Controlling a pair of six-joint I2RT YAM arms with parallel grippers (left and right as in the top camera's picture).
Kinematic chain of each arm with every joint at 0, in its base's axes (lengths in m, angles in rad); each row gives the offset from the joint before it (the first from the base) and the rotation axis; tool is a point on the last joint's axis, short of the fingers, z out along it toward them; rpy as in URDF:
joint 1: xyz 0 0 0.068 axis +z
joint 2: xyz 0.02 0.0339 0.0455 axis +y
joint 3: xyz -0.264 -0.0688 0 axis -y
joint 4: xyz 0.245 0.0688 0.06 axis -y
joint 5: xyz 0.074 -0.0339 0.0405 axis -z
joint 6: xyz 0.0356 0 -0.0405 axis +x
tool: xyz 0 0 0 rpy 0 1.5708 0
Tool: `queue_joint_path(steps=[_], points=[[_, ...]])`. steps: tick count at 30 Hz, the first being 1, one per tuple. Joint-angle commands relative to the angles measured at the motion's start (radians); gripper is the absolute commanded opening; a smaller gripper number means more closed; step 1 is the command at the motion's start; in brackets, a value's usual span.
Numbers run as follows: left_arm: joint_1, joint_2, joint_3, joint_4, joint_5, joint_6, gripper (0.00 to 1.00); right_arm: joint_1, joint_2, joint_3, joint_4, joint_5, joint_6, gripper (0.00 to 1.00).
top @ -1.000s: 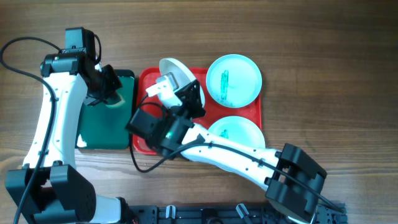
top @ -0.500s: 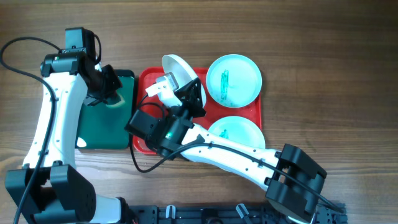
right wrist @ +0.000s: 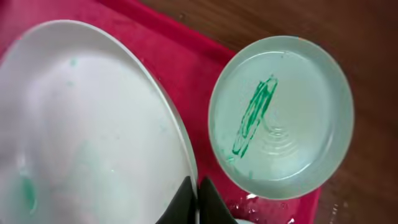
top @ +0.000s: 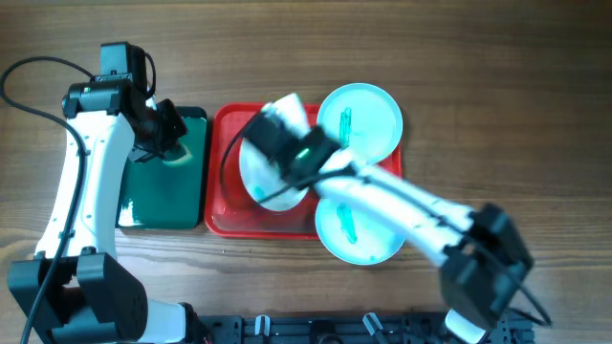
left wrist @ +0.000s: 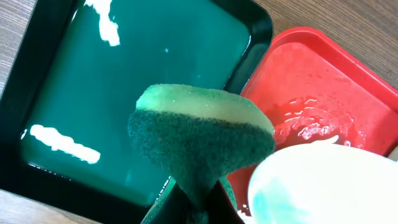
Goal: Clean dirty plates on tray and stack at the side
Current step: 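Lift the cleaned plate with the right gripper and carry it right, then set the plate on the table right of the tray and release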
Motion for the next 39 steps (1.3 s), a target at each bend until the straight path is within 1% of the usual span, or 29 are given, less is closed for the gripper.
queue_joint_path(steps=[1,4,6,10,13,18,24,29,30,31,33,34,39], points=[[0.005,-0.008,0.008,0.003,-0.01,0.008,0.04,-0.186,-0.118,0.013,0.012,-0.468,-0.08,0.05],[0.005,-0.008,0.008,0.003,-0.009,0.008,0.04,-0.396,-0.15,0.013,-0.005,-0.719,-0.127,0.04],[0.004,-0.008,0.008,0.003,-0.002,0.0,0.04,-0.519,-0.15,0.012,-0.032,-0.801,-0.149,0.04],[-0.002,-0.008,0.008,0.004,0.047,0.001,0.04,-0.766,-0.149,-0.003,-0.089,-0.799,-0.155,0.04],[-0.021,-0.008,0.008,0.004,0.047,-0.001,0.04,-0.953,-0.149,-0.046,-0.085,-0.72,-0.139,0.04],[-0.072,-0.008,0.008,0.016,0.046,-0.035,0.04,-1.139,-0.149,-0.147,-0.069,-0.528,-0.055,0.04],[-0.109,-0.008,0.008,0.053,0.047,-0.045,0.04,-1.259,-0.149,-0.346,0.046,-0.488,-0.006,0.04],[-0.13,-0.007,0.008,0.053,0.047,-0.045,0.04,-1.292,-0.149,-0.518,0.155,-0.481,0.035,0.04],[-0.136,-0.007,0.008,0.053,0.047,-0.045,0.04,-1.292,-0.149,-0.531,0.161,-0.481,0.035,0.06],[-0.142,-0.007,0.008,0.053,0.047,-0.045,0.04,-1.292,-0.149,-0.532,0.158,-0.481,0.035,0.13],[-0.152,-0.006,0.008,0.054,0.047,-0.045,0.04,-1.292,-0.149,-0.529,0.154,-0.485,0.034,0.3],[-0.158,-0.006,0.008,0.056,0.047,-0.045,0.04,-1.292,-0.149,-0.526,0.144,-0.485,0.034,0.34],[-0.166,-0.006,0.008,0.056,0.047,-0.045,0.04,-1.292,-0.151,-0.46,0.016,-0.487,0.033,0.34]])
